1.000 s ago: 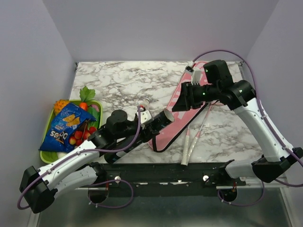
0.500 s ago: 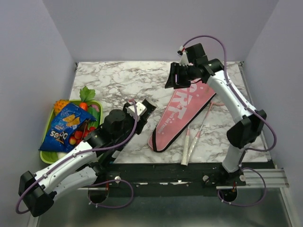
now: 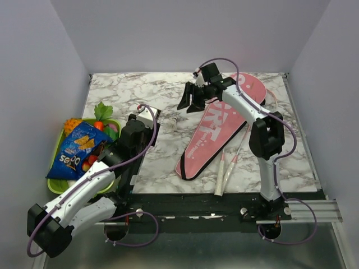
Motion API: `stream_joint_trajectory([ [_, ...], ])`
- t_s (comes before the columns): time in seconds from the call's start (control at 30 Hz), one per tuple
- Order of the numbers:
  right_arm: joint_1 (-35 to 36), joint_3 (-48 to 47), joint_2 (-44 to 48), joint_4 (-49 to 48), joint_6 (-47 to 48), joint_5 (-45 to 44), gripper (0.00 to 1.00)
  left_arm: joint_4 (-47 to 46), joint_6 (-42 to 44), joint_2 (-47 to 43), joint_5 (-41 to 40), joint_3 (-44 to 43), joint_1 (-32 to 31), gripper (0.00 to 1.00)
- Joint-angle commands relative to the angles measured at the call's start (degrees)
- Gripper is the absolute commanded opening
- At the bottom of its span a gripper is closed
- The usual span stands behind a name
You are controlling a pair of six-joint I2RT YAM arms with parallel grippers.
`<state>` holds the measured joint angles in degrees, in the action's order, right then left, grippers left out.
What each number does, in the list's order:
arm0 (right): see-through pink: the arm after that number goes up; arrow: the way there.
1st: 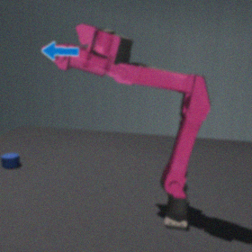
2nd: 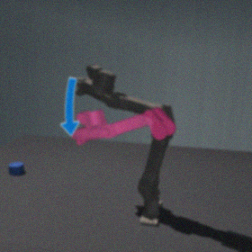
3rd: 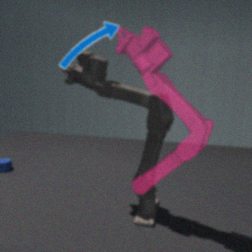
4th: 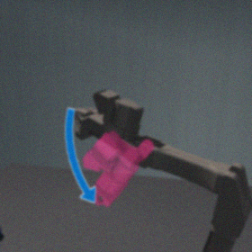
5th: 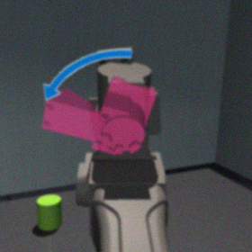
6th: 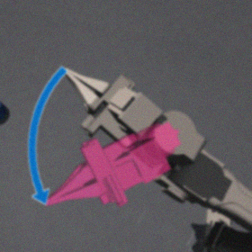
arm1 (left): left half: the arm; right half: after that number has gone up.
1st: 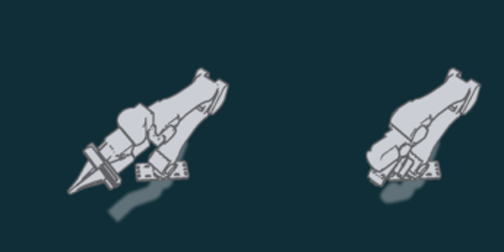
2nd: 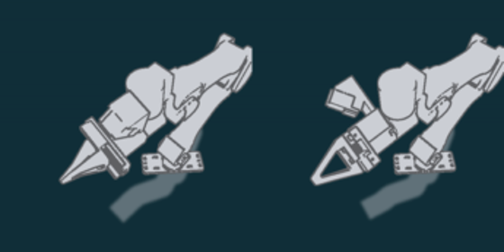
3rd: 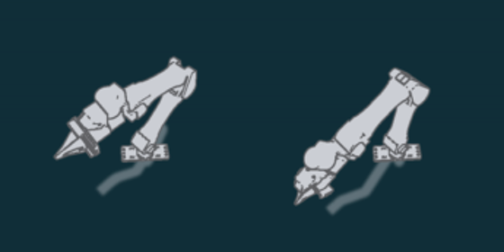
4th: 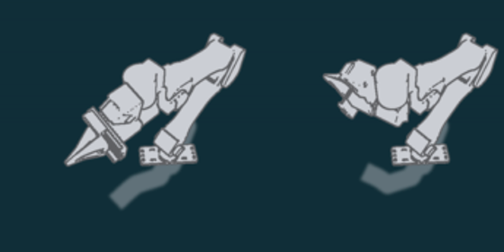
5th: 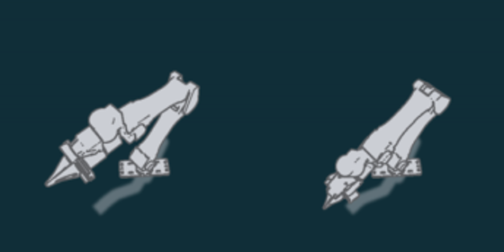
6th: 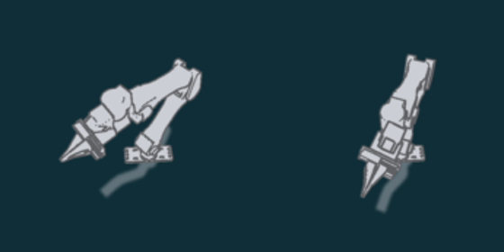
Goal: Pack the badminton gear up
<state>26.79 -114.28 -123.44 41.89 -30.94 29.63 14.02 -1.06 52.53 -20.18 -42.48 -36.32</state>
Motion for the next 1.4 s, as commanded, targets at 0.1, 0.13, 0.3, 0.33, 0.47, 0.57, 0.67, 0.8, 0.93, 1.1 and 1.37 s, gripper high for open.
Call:
stream_joint_trajectory([
  [0.1,5.3,11.8,2.6,-14.2,-12.6,11.2,0.69,0.4,-1.4,-4.4,-1.9,1.9,3.2,0.00],
  [0.13,5.6,13.1,2.7,-15.6,-14.2,10.5,0.69,0.6,-1.4,-4.6,-1.9,2.0,3.3,0.00],
  [0.3,8.0,17.1,2.3,-20.7,-22.7,5.2,0.70,1.3,-1.1,-6.1,-0.1,2.8,3.5,0.00],
  [0.33,8.3,17.4,2.4,-21.2,-23.7,3.0,0.71,1.6,-1.1,-6.1,0.1,2.8,3.5,0.00],
  [0.47,9.2,17.4,1.8,-21.7,-28.0,-3.5,0.72,2.1,-1.3,-6.8,1.4,3.2,3.6,0.00],
  [0.57,9.4,17.3,0.9,-21.8,-30.6,-7.6,0.72,2.4,-1.1,-7.1,2.2,3.4,3.6,0.00],
  [0.67,9.6,16.4,0.0,-22.0,-32.7,-10.9,0.73,2.8,-0.5,-7.2,2.4,3.3,3.6,0.00],
  [0.8,9.8,14.6,-1.8,-21.9,-34.8,-11.9,0.73,3.1,0.1,-7.3,2.8,3.3,3.6,0.00],
  [0.93,10.7,12.9,-3.1,-21.0,-35.2,-11.1,0.73,3.2,0.4,-7.3,2.9,3.5,3.7,0.00],
  [1.1,11.6,12.4,-4.5,-20.4,-36.1,-11.0,0.73,3.0,0.7,-7.4,3.0,3.8,3.7,0.00],
  [1.37,11.6,12.9,-5.0,-18.9,-35.6,-13.4,0.74,3.2,0.7,-7.5,2.9,4.2,3.7,0.00],
])
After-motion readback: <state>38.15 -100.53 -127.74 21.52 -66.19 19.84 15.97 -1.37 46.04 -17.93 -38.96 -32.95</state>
